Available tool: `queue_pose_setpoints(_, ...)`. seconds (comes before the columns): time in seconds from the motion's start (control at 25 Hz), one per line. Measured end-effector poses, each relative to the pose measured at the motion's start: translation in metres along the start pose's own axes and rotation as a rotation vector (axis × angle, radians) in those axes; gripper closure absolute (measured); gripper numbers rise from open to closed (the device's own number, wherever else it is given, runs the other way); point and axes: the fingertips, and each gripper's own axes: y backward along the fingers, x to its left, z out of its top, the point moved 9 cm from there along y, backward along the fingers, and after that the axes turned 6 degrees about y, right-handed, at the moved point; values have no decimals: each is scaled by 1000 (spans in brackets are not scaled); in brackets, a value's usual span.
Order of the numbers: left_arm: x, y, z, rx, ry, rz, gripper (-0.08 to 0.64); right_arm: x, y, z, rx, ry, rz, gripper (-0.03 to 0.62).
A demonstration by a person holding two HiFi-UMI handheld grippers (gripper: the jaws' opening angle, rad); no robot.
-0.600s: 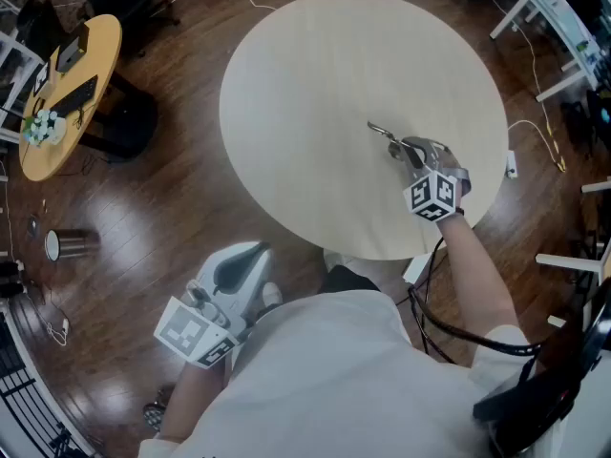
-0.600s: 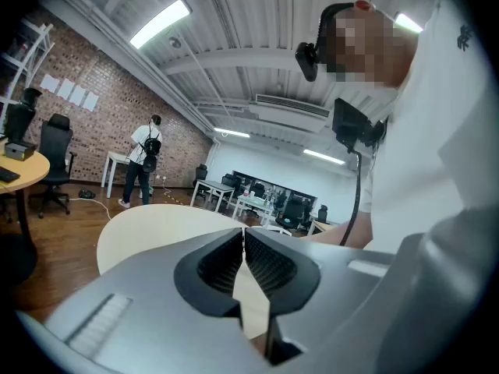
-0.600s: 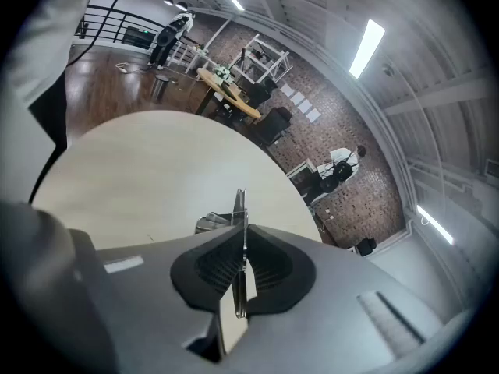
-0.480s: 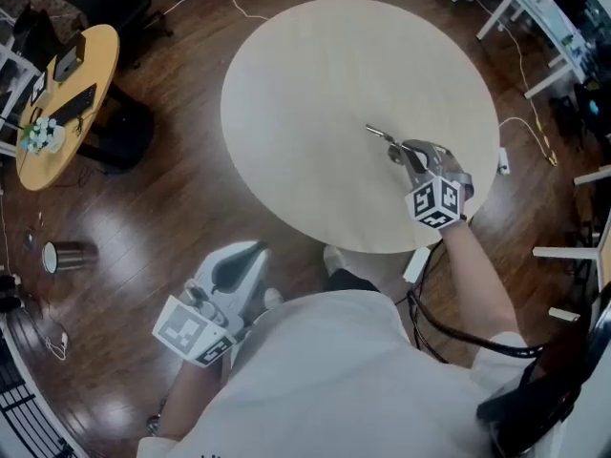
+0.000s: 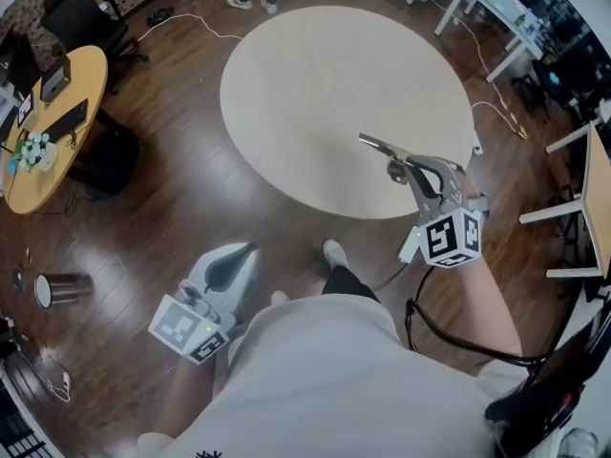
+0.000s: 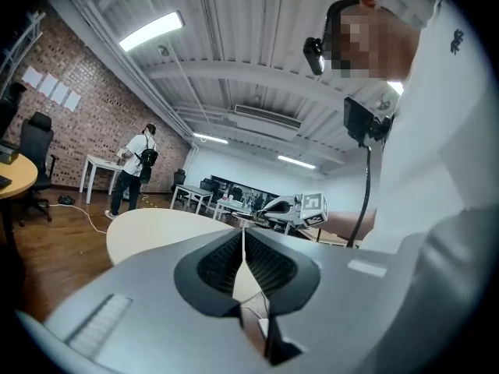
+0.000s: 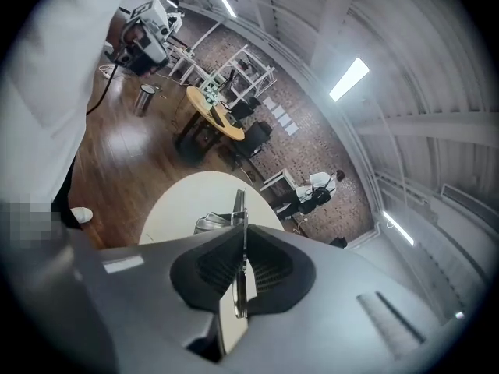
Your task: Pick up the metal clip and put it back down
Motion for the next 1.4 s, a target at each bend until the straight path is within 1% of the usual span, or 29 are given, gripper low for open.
queue_pose_setpoints(0.16, 1, 16, -8, 15, -12, -27, 561, 17, 40, 32, -1, -11, -15, 583)
queue_pose_setpoints(0.36, -4, 18, -12, 35, -33, -52, 569, 26, 77, 50, 13, -20, -26, 583)
queue_pose_setpoints(0.56, -2, 16, -11, 27, -29, -92, 569, 27, 87, 59, 11, -33, -41, 583)
queue_pose_setpoints(0.68, -2, 13, -9, 25, -37, -96, 565, 24, 84, 55, 9, -34, -42, 583)
queue_pose_setpoints(0.8, -4, 6, -6, 20, -37, -80, 565, 19, 72, 41, 12, -42, -35, 583)
queue_pose_setpoints(0.96, -1, -7, -3, 17, -43, -42, 563, 10, 40, 11, -6, -41, -30, 583)
queue_pose_setpoints(1.2, 0, -37, 9, 3, -30, 27, 563, -2, -33, -45, -22, -27, 21, 583)
queue_pose_setpoints(1.4, -3, -65, 18, 11, -4, 81, 563, -5, -107, -91, -31, 11, 69, 583)
